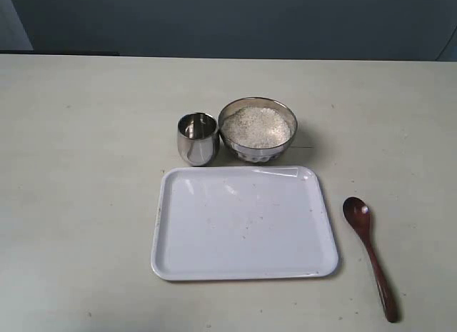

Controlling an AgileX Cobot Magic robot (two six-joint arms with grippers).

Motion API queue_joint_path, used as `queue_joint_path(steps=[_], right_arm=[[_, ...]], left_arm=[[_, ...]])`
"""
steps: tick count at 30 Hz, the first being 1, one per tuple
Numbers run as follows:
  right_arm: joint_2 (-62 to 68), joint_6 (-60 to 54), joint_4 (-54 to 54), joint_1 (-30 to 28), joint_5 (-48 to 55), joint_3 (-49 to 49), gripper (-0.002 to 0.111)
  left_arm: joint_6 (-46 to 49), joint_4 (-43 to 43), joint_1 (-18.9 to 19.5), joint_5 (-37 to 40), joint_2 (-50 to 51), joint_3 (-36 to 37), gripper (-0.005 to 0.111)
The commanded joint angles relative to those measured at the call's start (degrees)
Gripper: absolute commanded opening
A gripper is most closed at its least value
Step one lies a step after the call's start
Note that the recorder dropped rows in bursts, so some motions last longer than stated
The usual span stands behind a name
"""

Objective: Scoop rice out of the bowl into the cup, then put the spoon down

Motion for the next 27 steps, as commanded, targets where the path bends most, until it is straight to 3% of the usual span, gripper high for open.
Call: queue_joint_path(steps=[1,3,8,10,27], right_arm=[[0.1,-4.2,5.2,-0.2,-6.1,4.4,-0.001],[0.1,-4.3,5.6,-0.1,-9.0,6.1,0.004],[0.1,-4.3,6.9,4.3,-13.5,7.5,0.038],[0.1,-4.3,7.0,6.3,-14.1,7.5,0.046],[18.9,-1.7,8.9,22.4,-21.2,7.5,0.042]], left_arm=[[-0.4,0.0,-0.4,-0.8,-0.3,-0.2,0.001],[-0.4,0.0,-0.4,-0.8,-0.3,-0.2,0.001],[-0.4,0.0,-0.4,-0.8,-0.3,-0.2,0.001],[-0.4,0.0,-0.4,-0.8,-0.3,-0.2,0.001],[-0.4,0.0,-0.4,-0.8,-0.3,-0.2,0.001]])
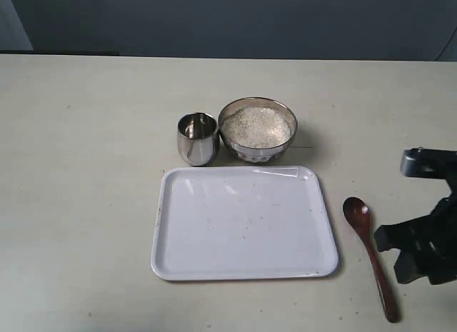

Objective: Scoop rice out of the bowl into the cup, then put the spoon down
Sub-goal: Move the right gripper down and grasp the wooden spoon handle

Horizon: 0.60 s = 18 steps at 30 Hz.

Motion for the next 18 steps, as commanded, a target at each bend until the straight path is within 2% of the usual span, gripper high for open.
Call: queue_joint_path(steps=[1,7,13,18], right_arm=[[5.2,1.8,0.7,4.7,-3.8,0.2,0.042],[11.3,4.9,-2.8,9.8,-9.3,0.2,0.042],[16.7,11.0,-8.7,10.3,-10.6,0.2,0.042],[18.9,12.2,-9.3,10.3,-12.8,0.2,0.042]], left_arm=[[-0.4,0.0,-0.4,-0.8,-0.3,-0.2,0.001],[-0.4,0.0,-0.4,-0.8,-0.3,-0.2,0.001],[-0.4,0.0,-0.4,-0.8,-0.3,-0.2,0.001],[-0.4,0.0,-0.4,-0.8,-0.3,-0.2,0.001]])
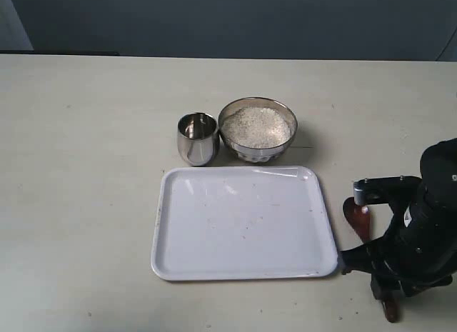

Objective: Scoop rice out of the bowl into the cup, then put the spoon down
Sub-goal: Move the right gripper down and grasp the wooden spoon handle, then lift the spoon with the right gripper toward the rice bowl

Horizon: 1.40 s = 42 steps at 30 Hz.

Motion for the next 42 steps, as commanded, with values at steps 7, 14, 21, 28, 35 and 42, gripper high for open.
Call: queue_joint_path(steps=[7,14,21,28,35,42], right_arm=[[2.7,1.0,-1.0,0.2,-3.6,0.2,0.037],[3.2,0.8,-1.0,0.2,-4.2,0.2,-0.001],[3.0,-4.6,-1.2,0.2,-3.4,0.1,-0.001],[-1.6,-12.1,-3.3,0.2,6.9,-3.9,-0.001],[-3.0,-13.6,-14.8,0.4,22.3,-15.0,-0.001],[-2.5,-22.4,-25.2,4.3,24.1,-24.0,-0.001]], left_arm=[[-0.4,0.0,-0.4,-0.8,-0.3,-0.2,0.001],[-0.4,0.0,-0.4,-0.8,-0.3,-0.2,0.001],[-0.4,0.0,-0.4,-0.8,-0.3,-0.2,0.001],[-0.4,0.0,-0.4,-0.8,-0.3,-0.2,0.001],[-0.4,0.0,-0.4,-0.8,-0.3,-0.2,0.001],[-0.4,0.0,-0.4,-0.8,-0.3,-0.2,0.001]])
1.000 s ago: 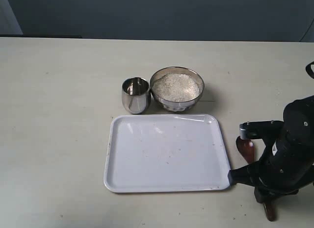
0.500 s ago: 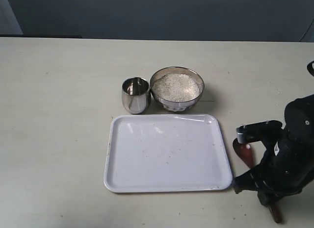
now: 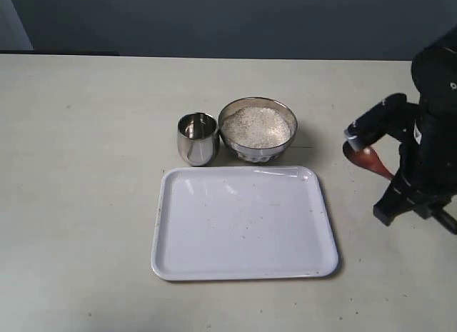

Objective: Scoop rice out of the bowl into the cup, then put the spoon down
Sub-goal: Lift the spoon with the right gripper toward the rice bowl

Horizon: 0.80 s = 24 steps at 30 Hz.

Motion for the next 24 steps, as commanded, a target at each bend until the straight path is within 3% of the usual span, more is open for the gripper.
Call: queue_joint_path(steps=[1,13,24], right_arm=[[0.7,-6.6,-7.0,3.2,-1.0,-4.8,-0.001],[16.5,-7.9,-40.2,12.8,1.9,-14.1,-0.001],[28.3,-7.9,-41.8,13.1,1.3,-28.1,-0.001]], left_arm=[[-0.4,0.0,-0.4,-0.8,-0.3,-0.2,0.001],[-0.4,0.0,-0.4,-0.8,-0.3,-0.2,0.001],[-0.4,0.0,-0.4,-0.8,-0.3,-0.2,0.001]])
